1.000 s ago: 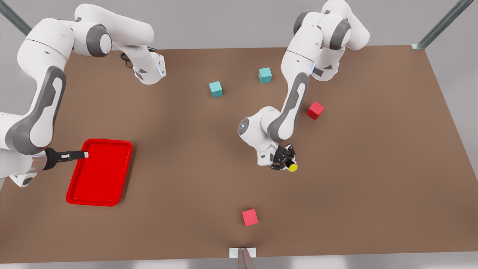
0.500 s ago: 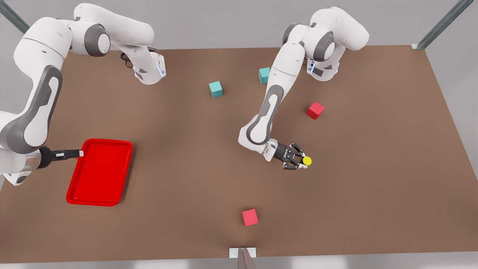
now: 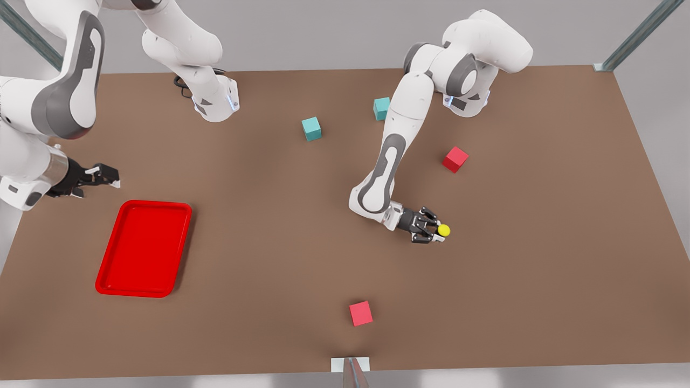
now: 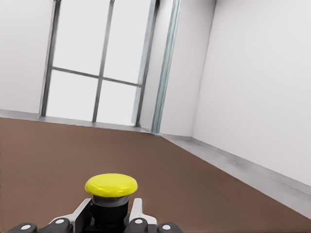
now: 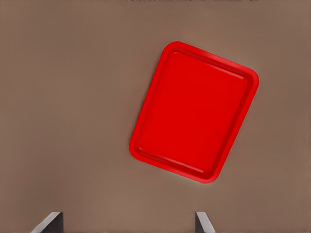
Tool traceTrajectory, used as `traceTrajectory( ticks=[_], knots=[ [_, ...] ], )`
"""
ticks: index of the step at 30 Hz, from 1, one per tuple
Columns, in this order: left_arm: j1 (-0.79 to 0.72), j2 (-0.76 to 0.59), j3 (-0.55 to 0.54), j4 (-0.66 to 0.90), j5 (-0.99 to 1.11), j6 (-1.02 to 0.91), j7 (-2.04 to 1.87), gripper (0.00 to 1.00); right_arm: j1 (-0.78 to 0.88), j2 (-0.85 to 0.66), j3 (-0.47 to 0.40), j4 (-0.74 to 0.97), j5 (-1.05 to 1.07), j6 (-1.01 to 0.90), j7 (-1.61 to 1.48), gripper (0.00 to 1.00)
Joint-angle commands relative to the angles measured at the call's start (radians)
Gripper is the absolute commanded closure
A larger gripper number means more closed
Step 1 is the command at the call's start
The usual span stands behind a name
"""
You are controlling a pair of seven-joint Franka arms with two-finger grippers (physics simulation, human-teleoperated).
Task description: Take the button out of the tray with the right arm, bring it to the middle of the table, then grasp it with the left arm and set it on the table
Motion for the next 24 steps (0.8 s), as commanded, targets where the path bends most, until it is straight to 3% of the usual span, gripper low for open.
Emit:
traceTrajectory(
  ticks=[1,2,8,9,10,24],
  knots=[
    [0.0,0.005,0.0,0.0,-0.002,-0.007,0.273,0.51,0.017,-0.016,0.021,-0.001,-0.04,0.0,0.049,0.0],
    [-0.002,0.011,0.0,0.0,0.0,-0.007,0.285,0.51,0.013,-0.028,0.058,0.0,-0.038,-0.011,0.207,0.0],
    [0.006,0.038,-0.01,0.001,-0.002,0.005,0.282,0.5,0.019,-0.03,0.063,0.014,-0.003,-0.04,0.264,0.0],
    [0.006,0.037,-0.012,0.003,-0.017,0.007,0.285,0.44,0.011,-0.015,0.061,0.068,0.006,-0.045,0.251,0.0],
    [0.006,0.037,-0.012,0.004,-0.022,0.007,0.285,0.0,0.016,-0.002,0.061,0.089,0.006,-0.045,0.251,0.0],
    [0.006,0.029,-0.006,0.01,-0.02,0.021,0.287,0.0,0.008,0.016,0.061,0.102,0.011,-0.045,0.258,0.0]
  ],
)
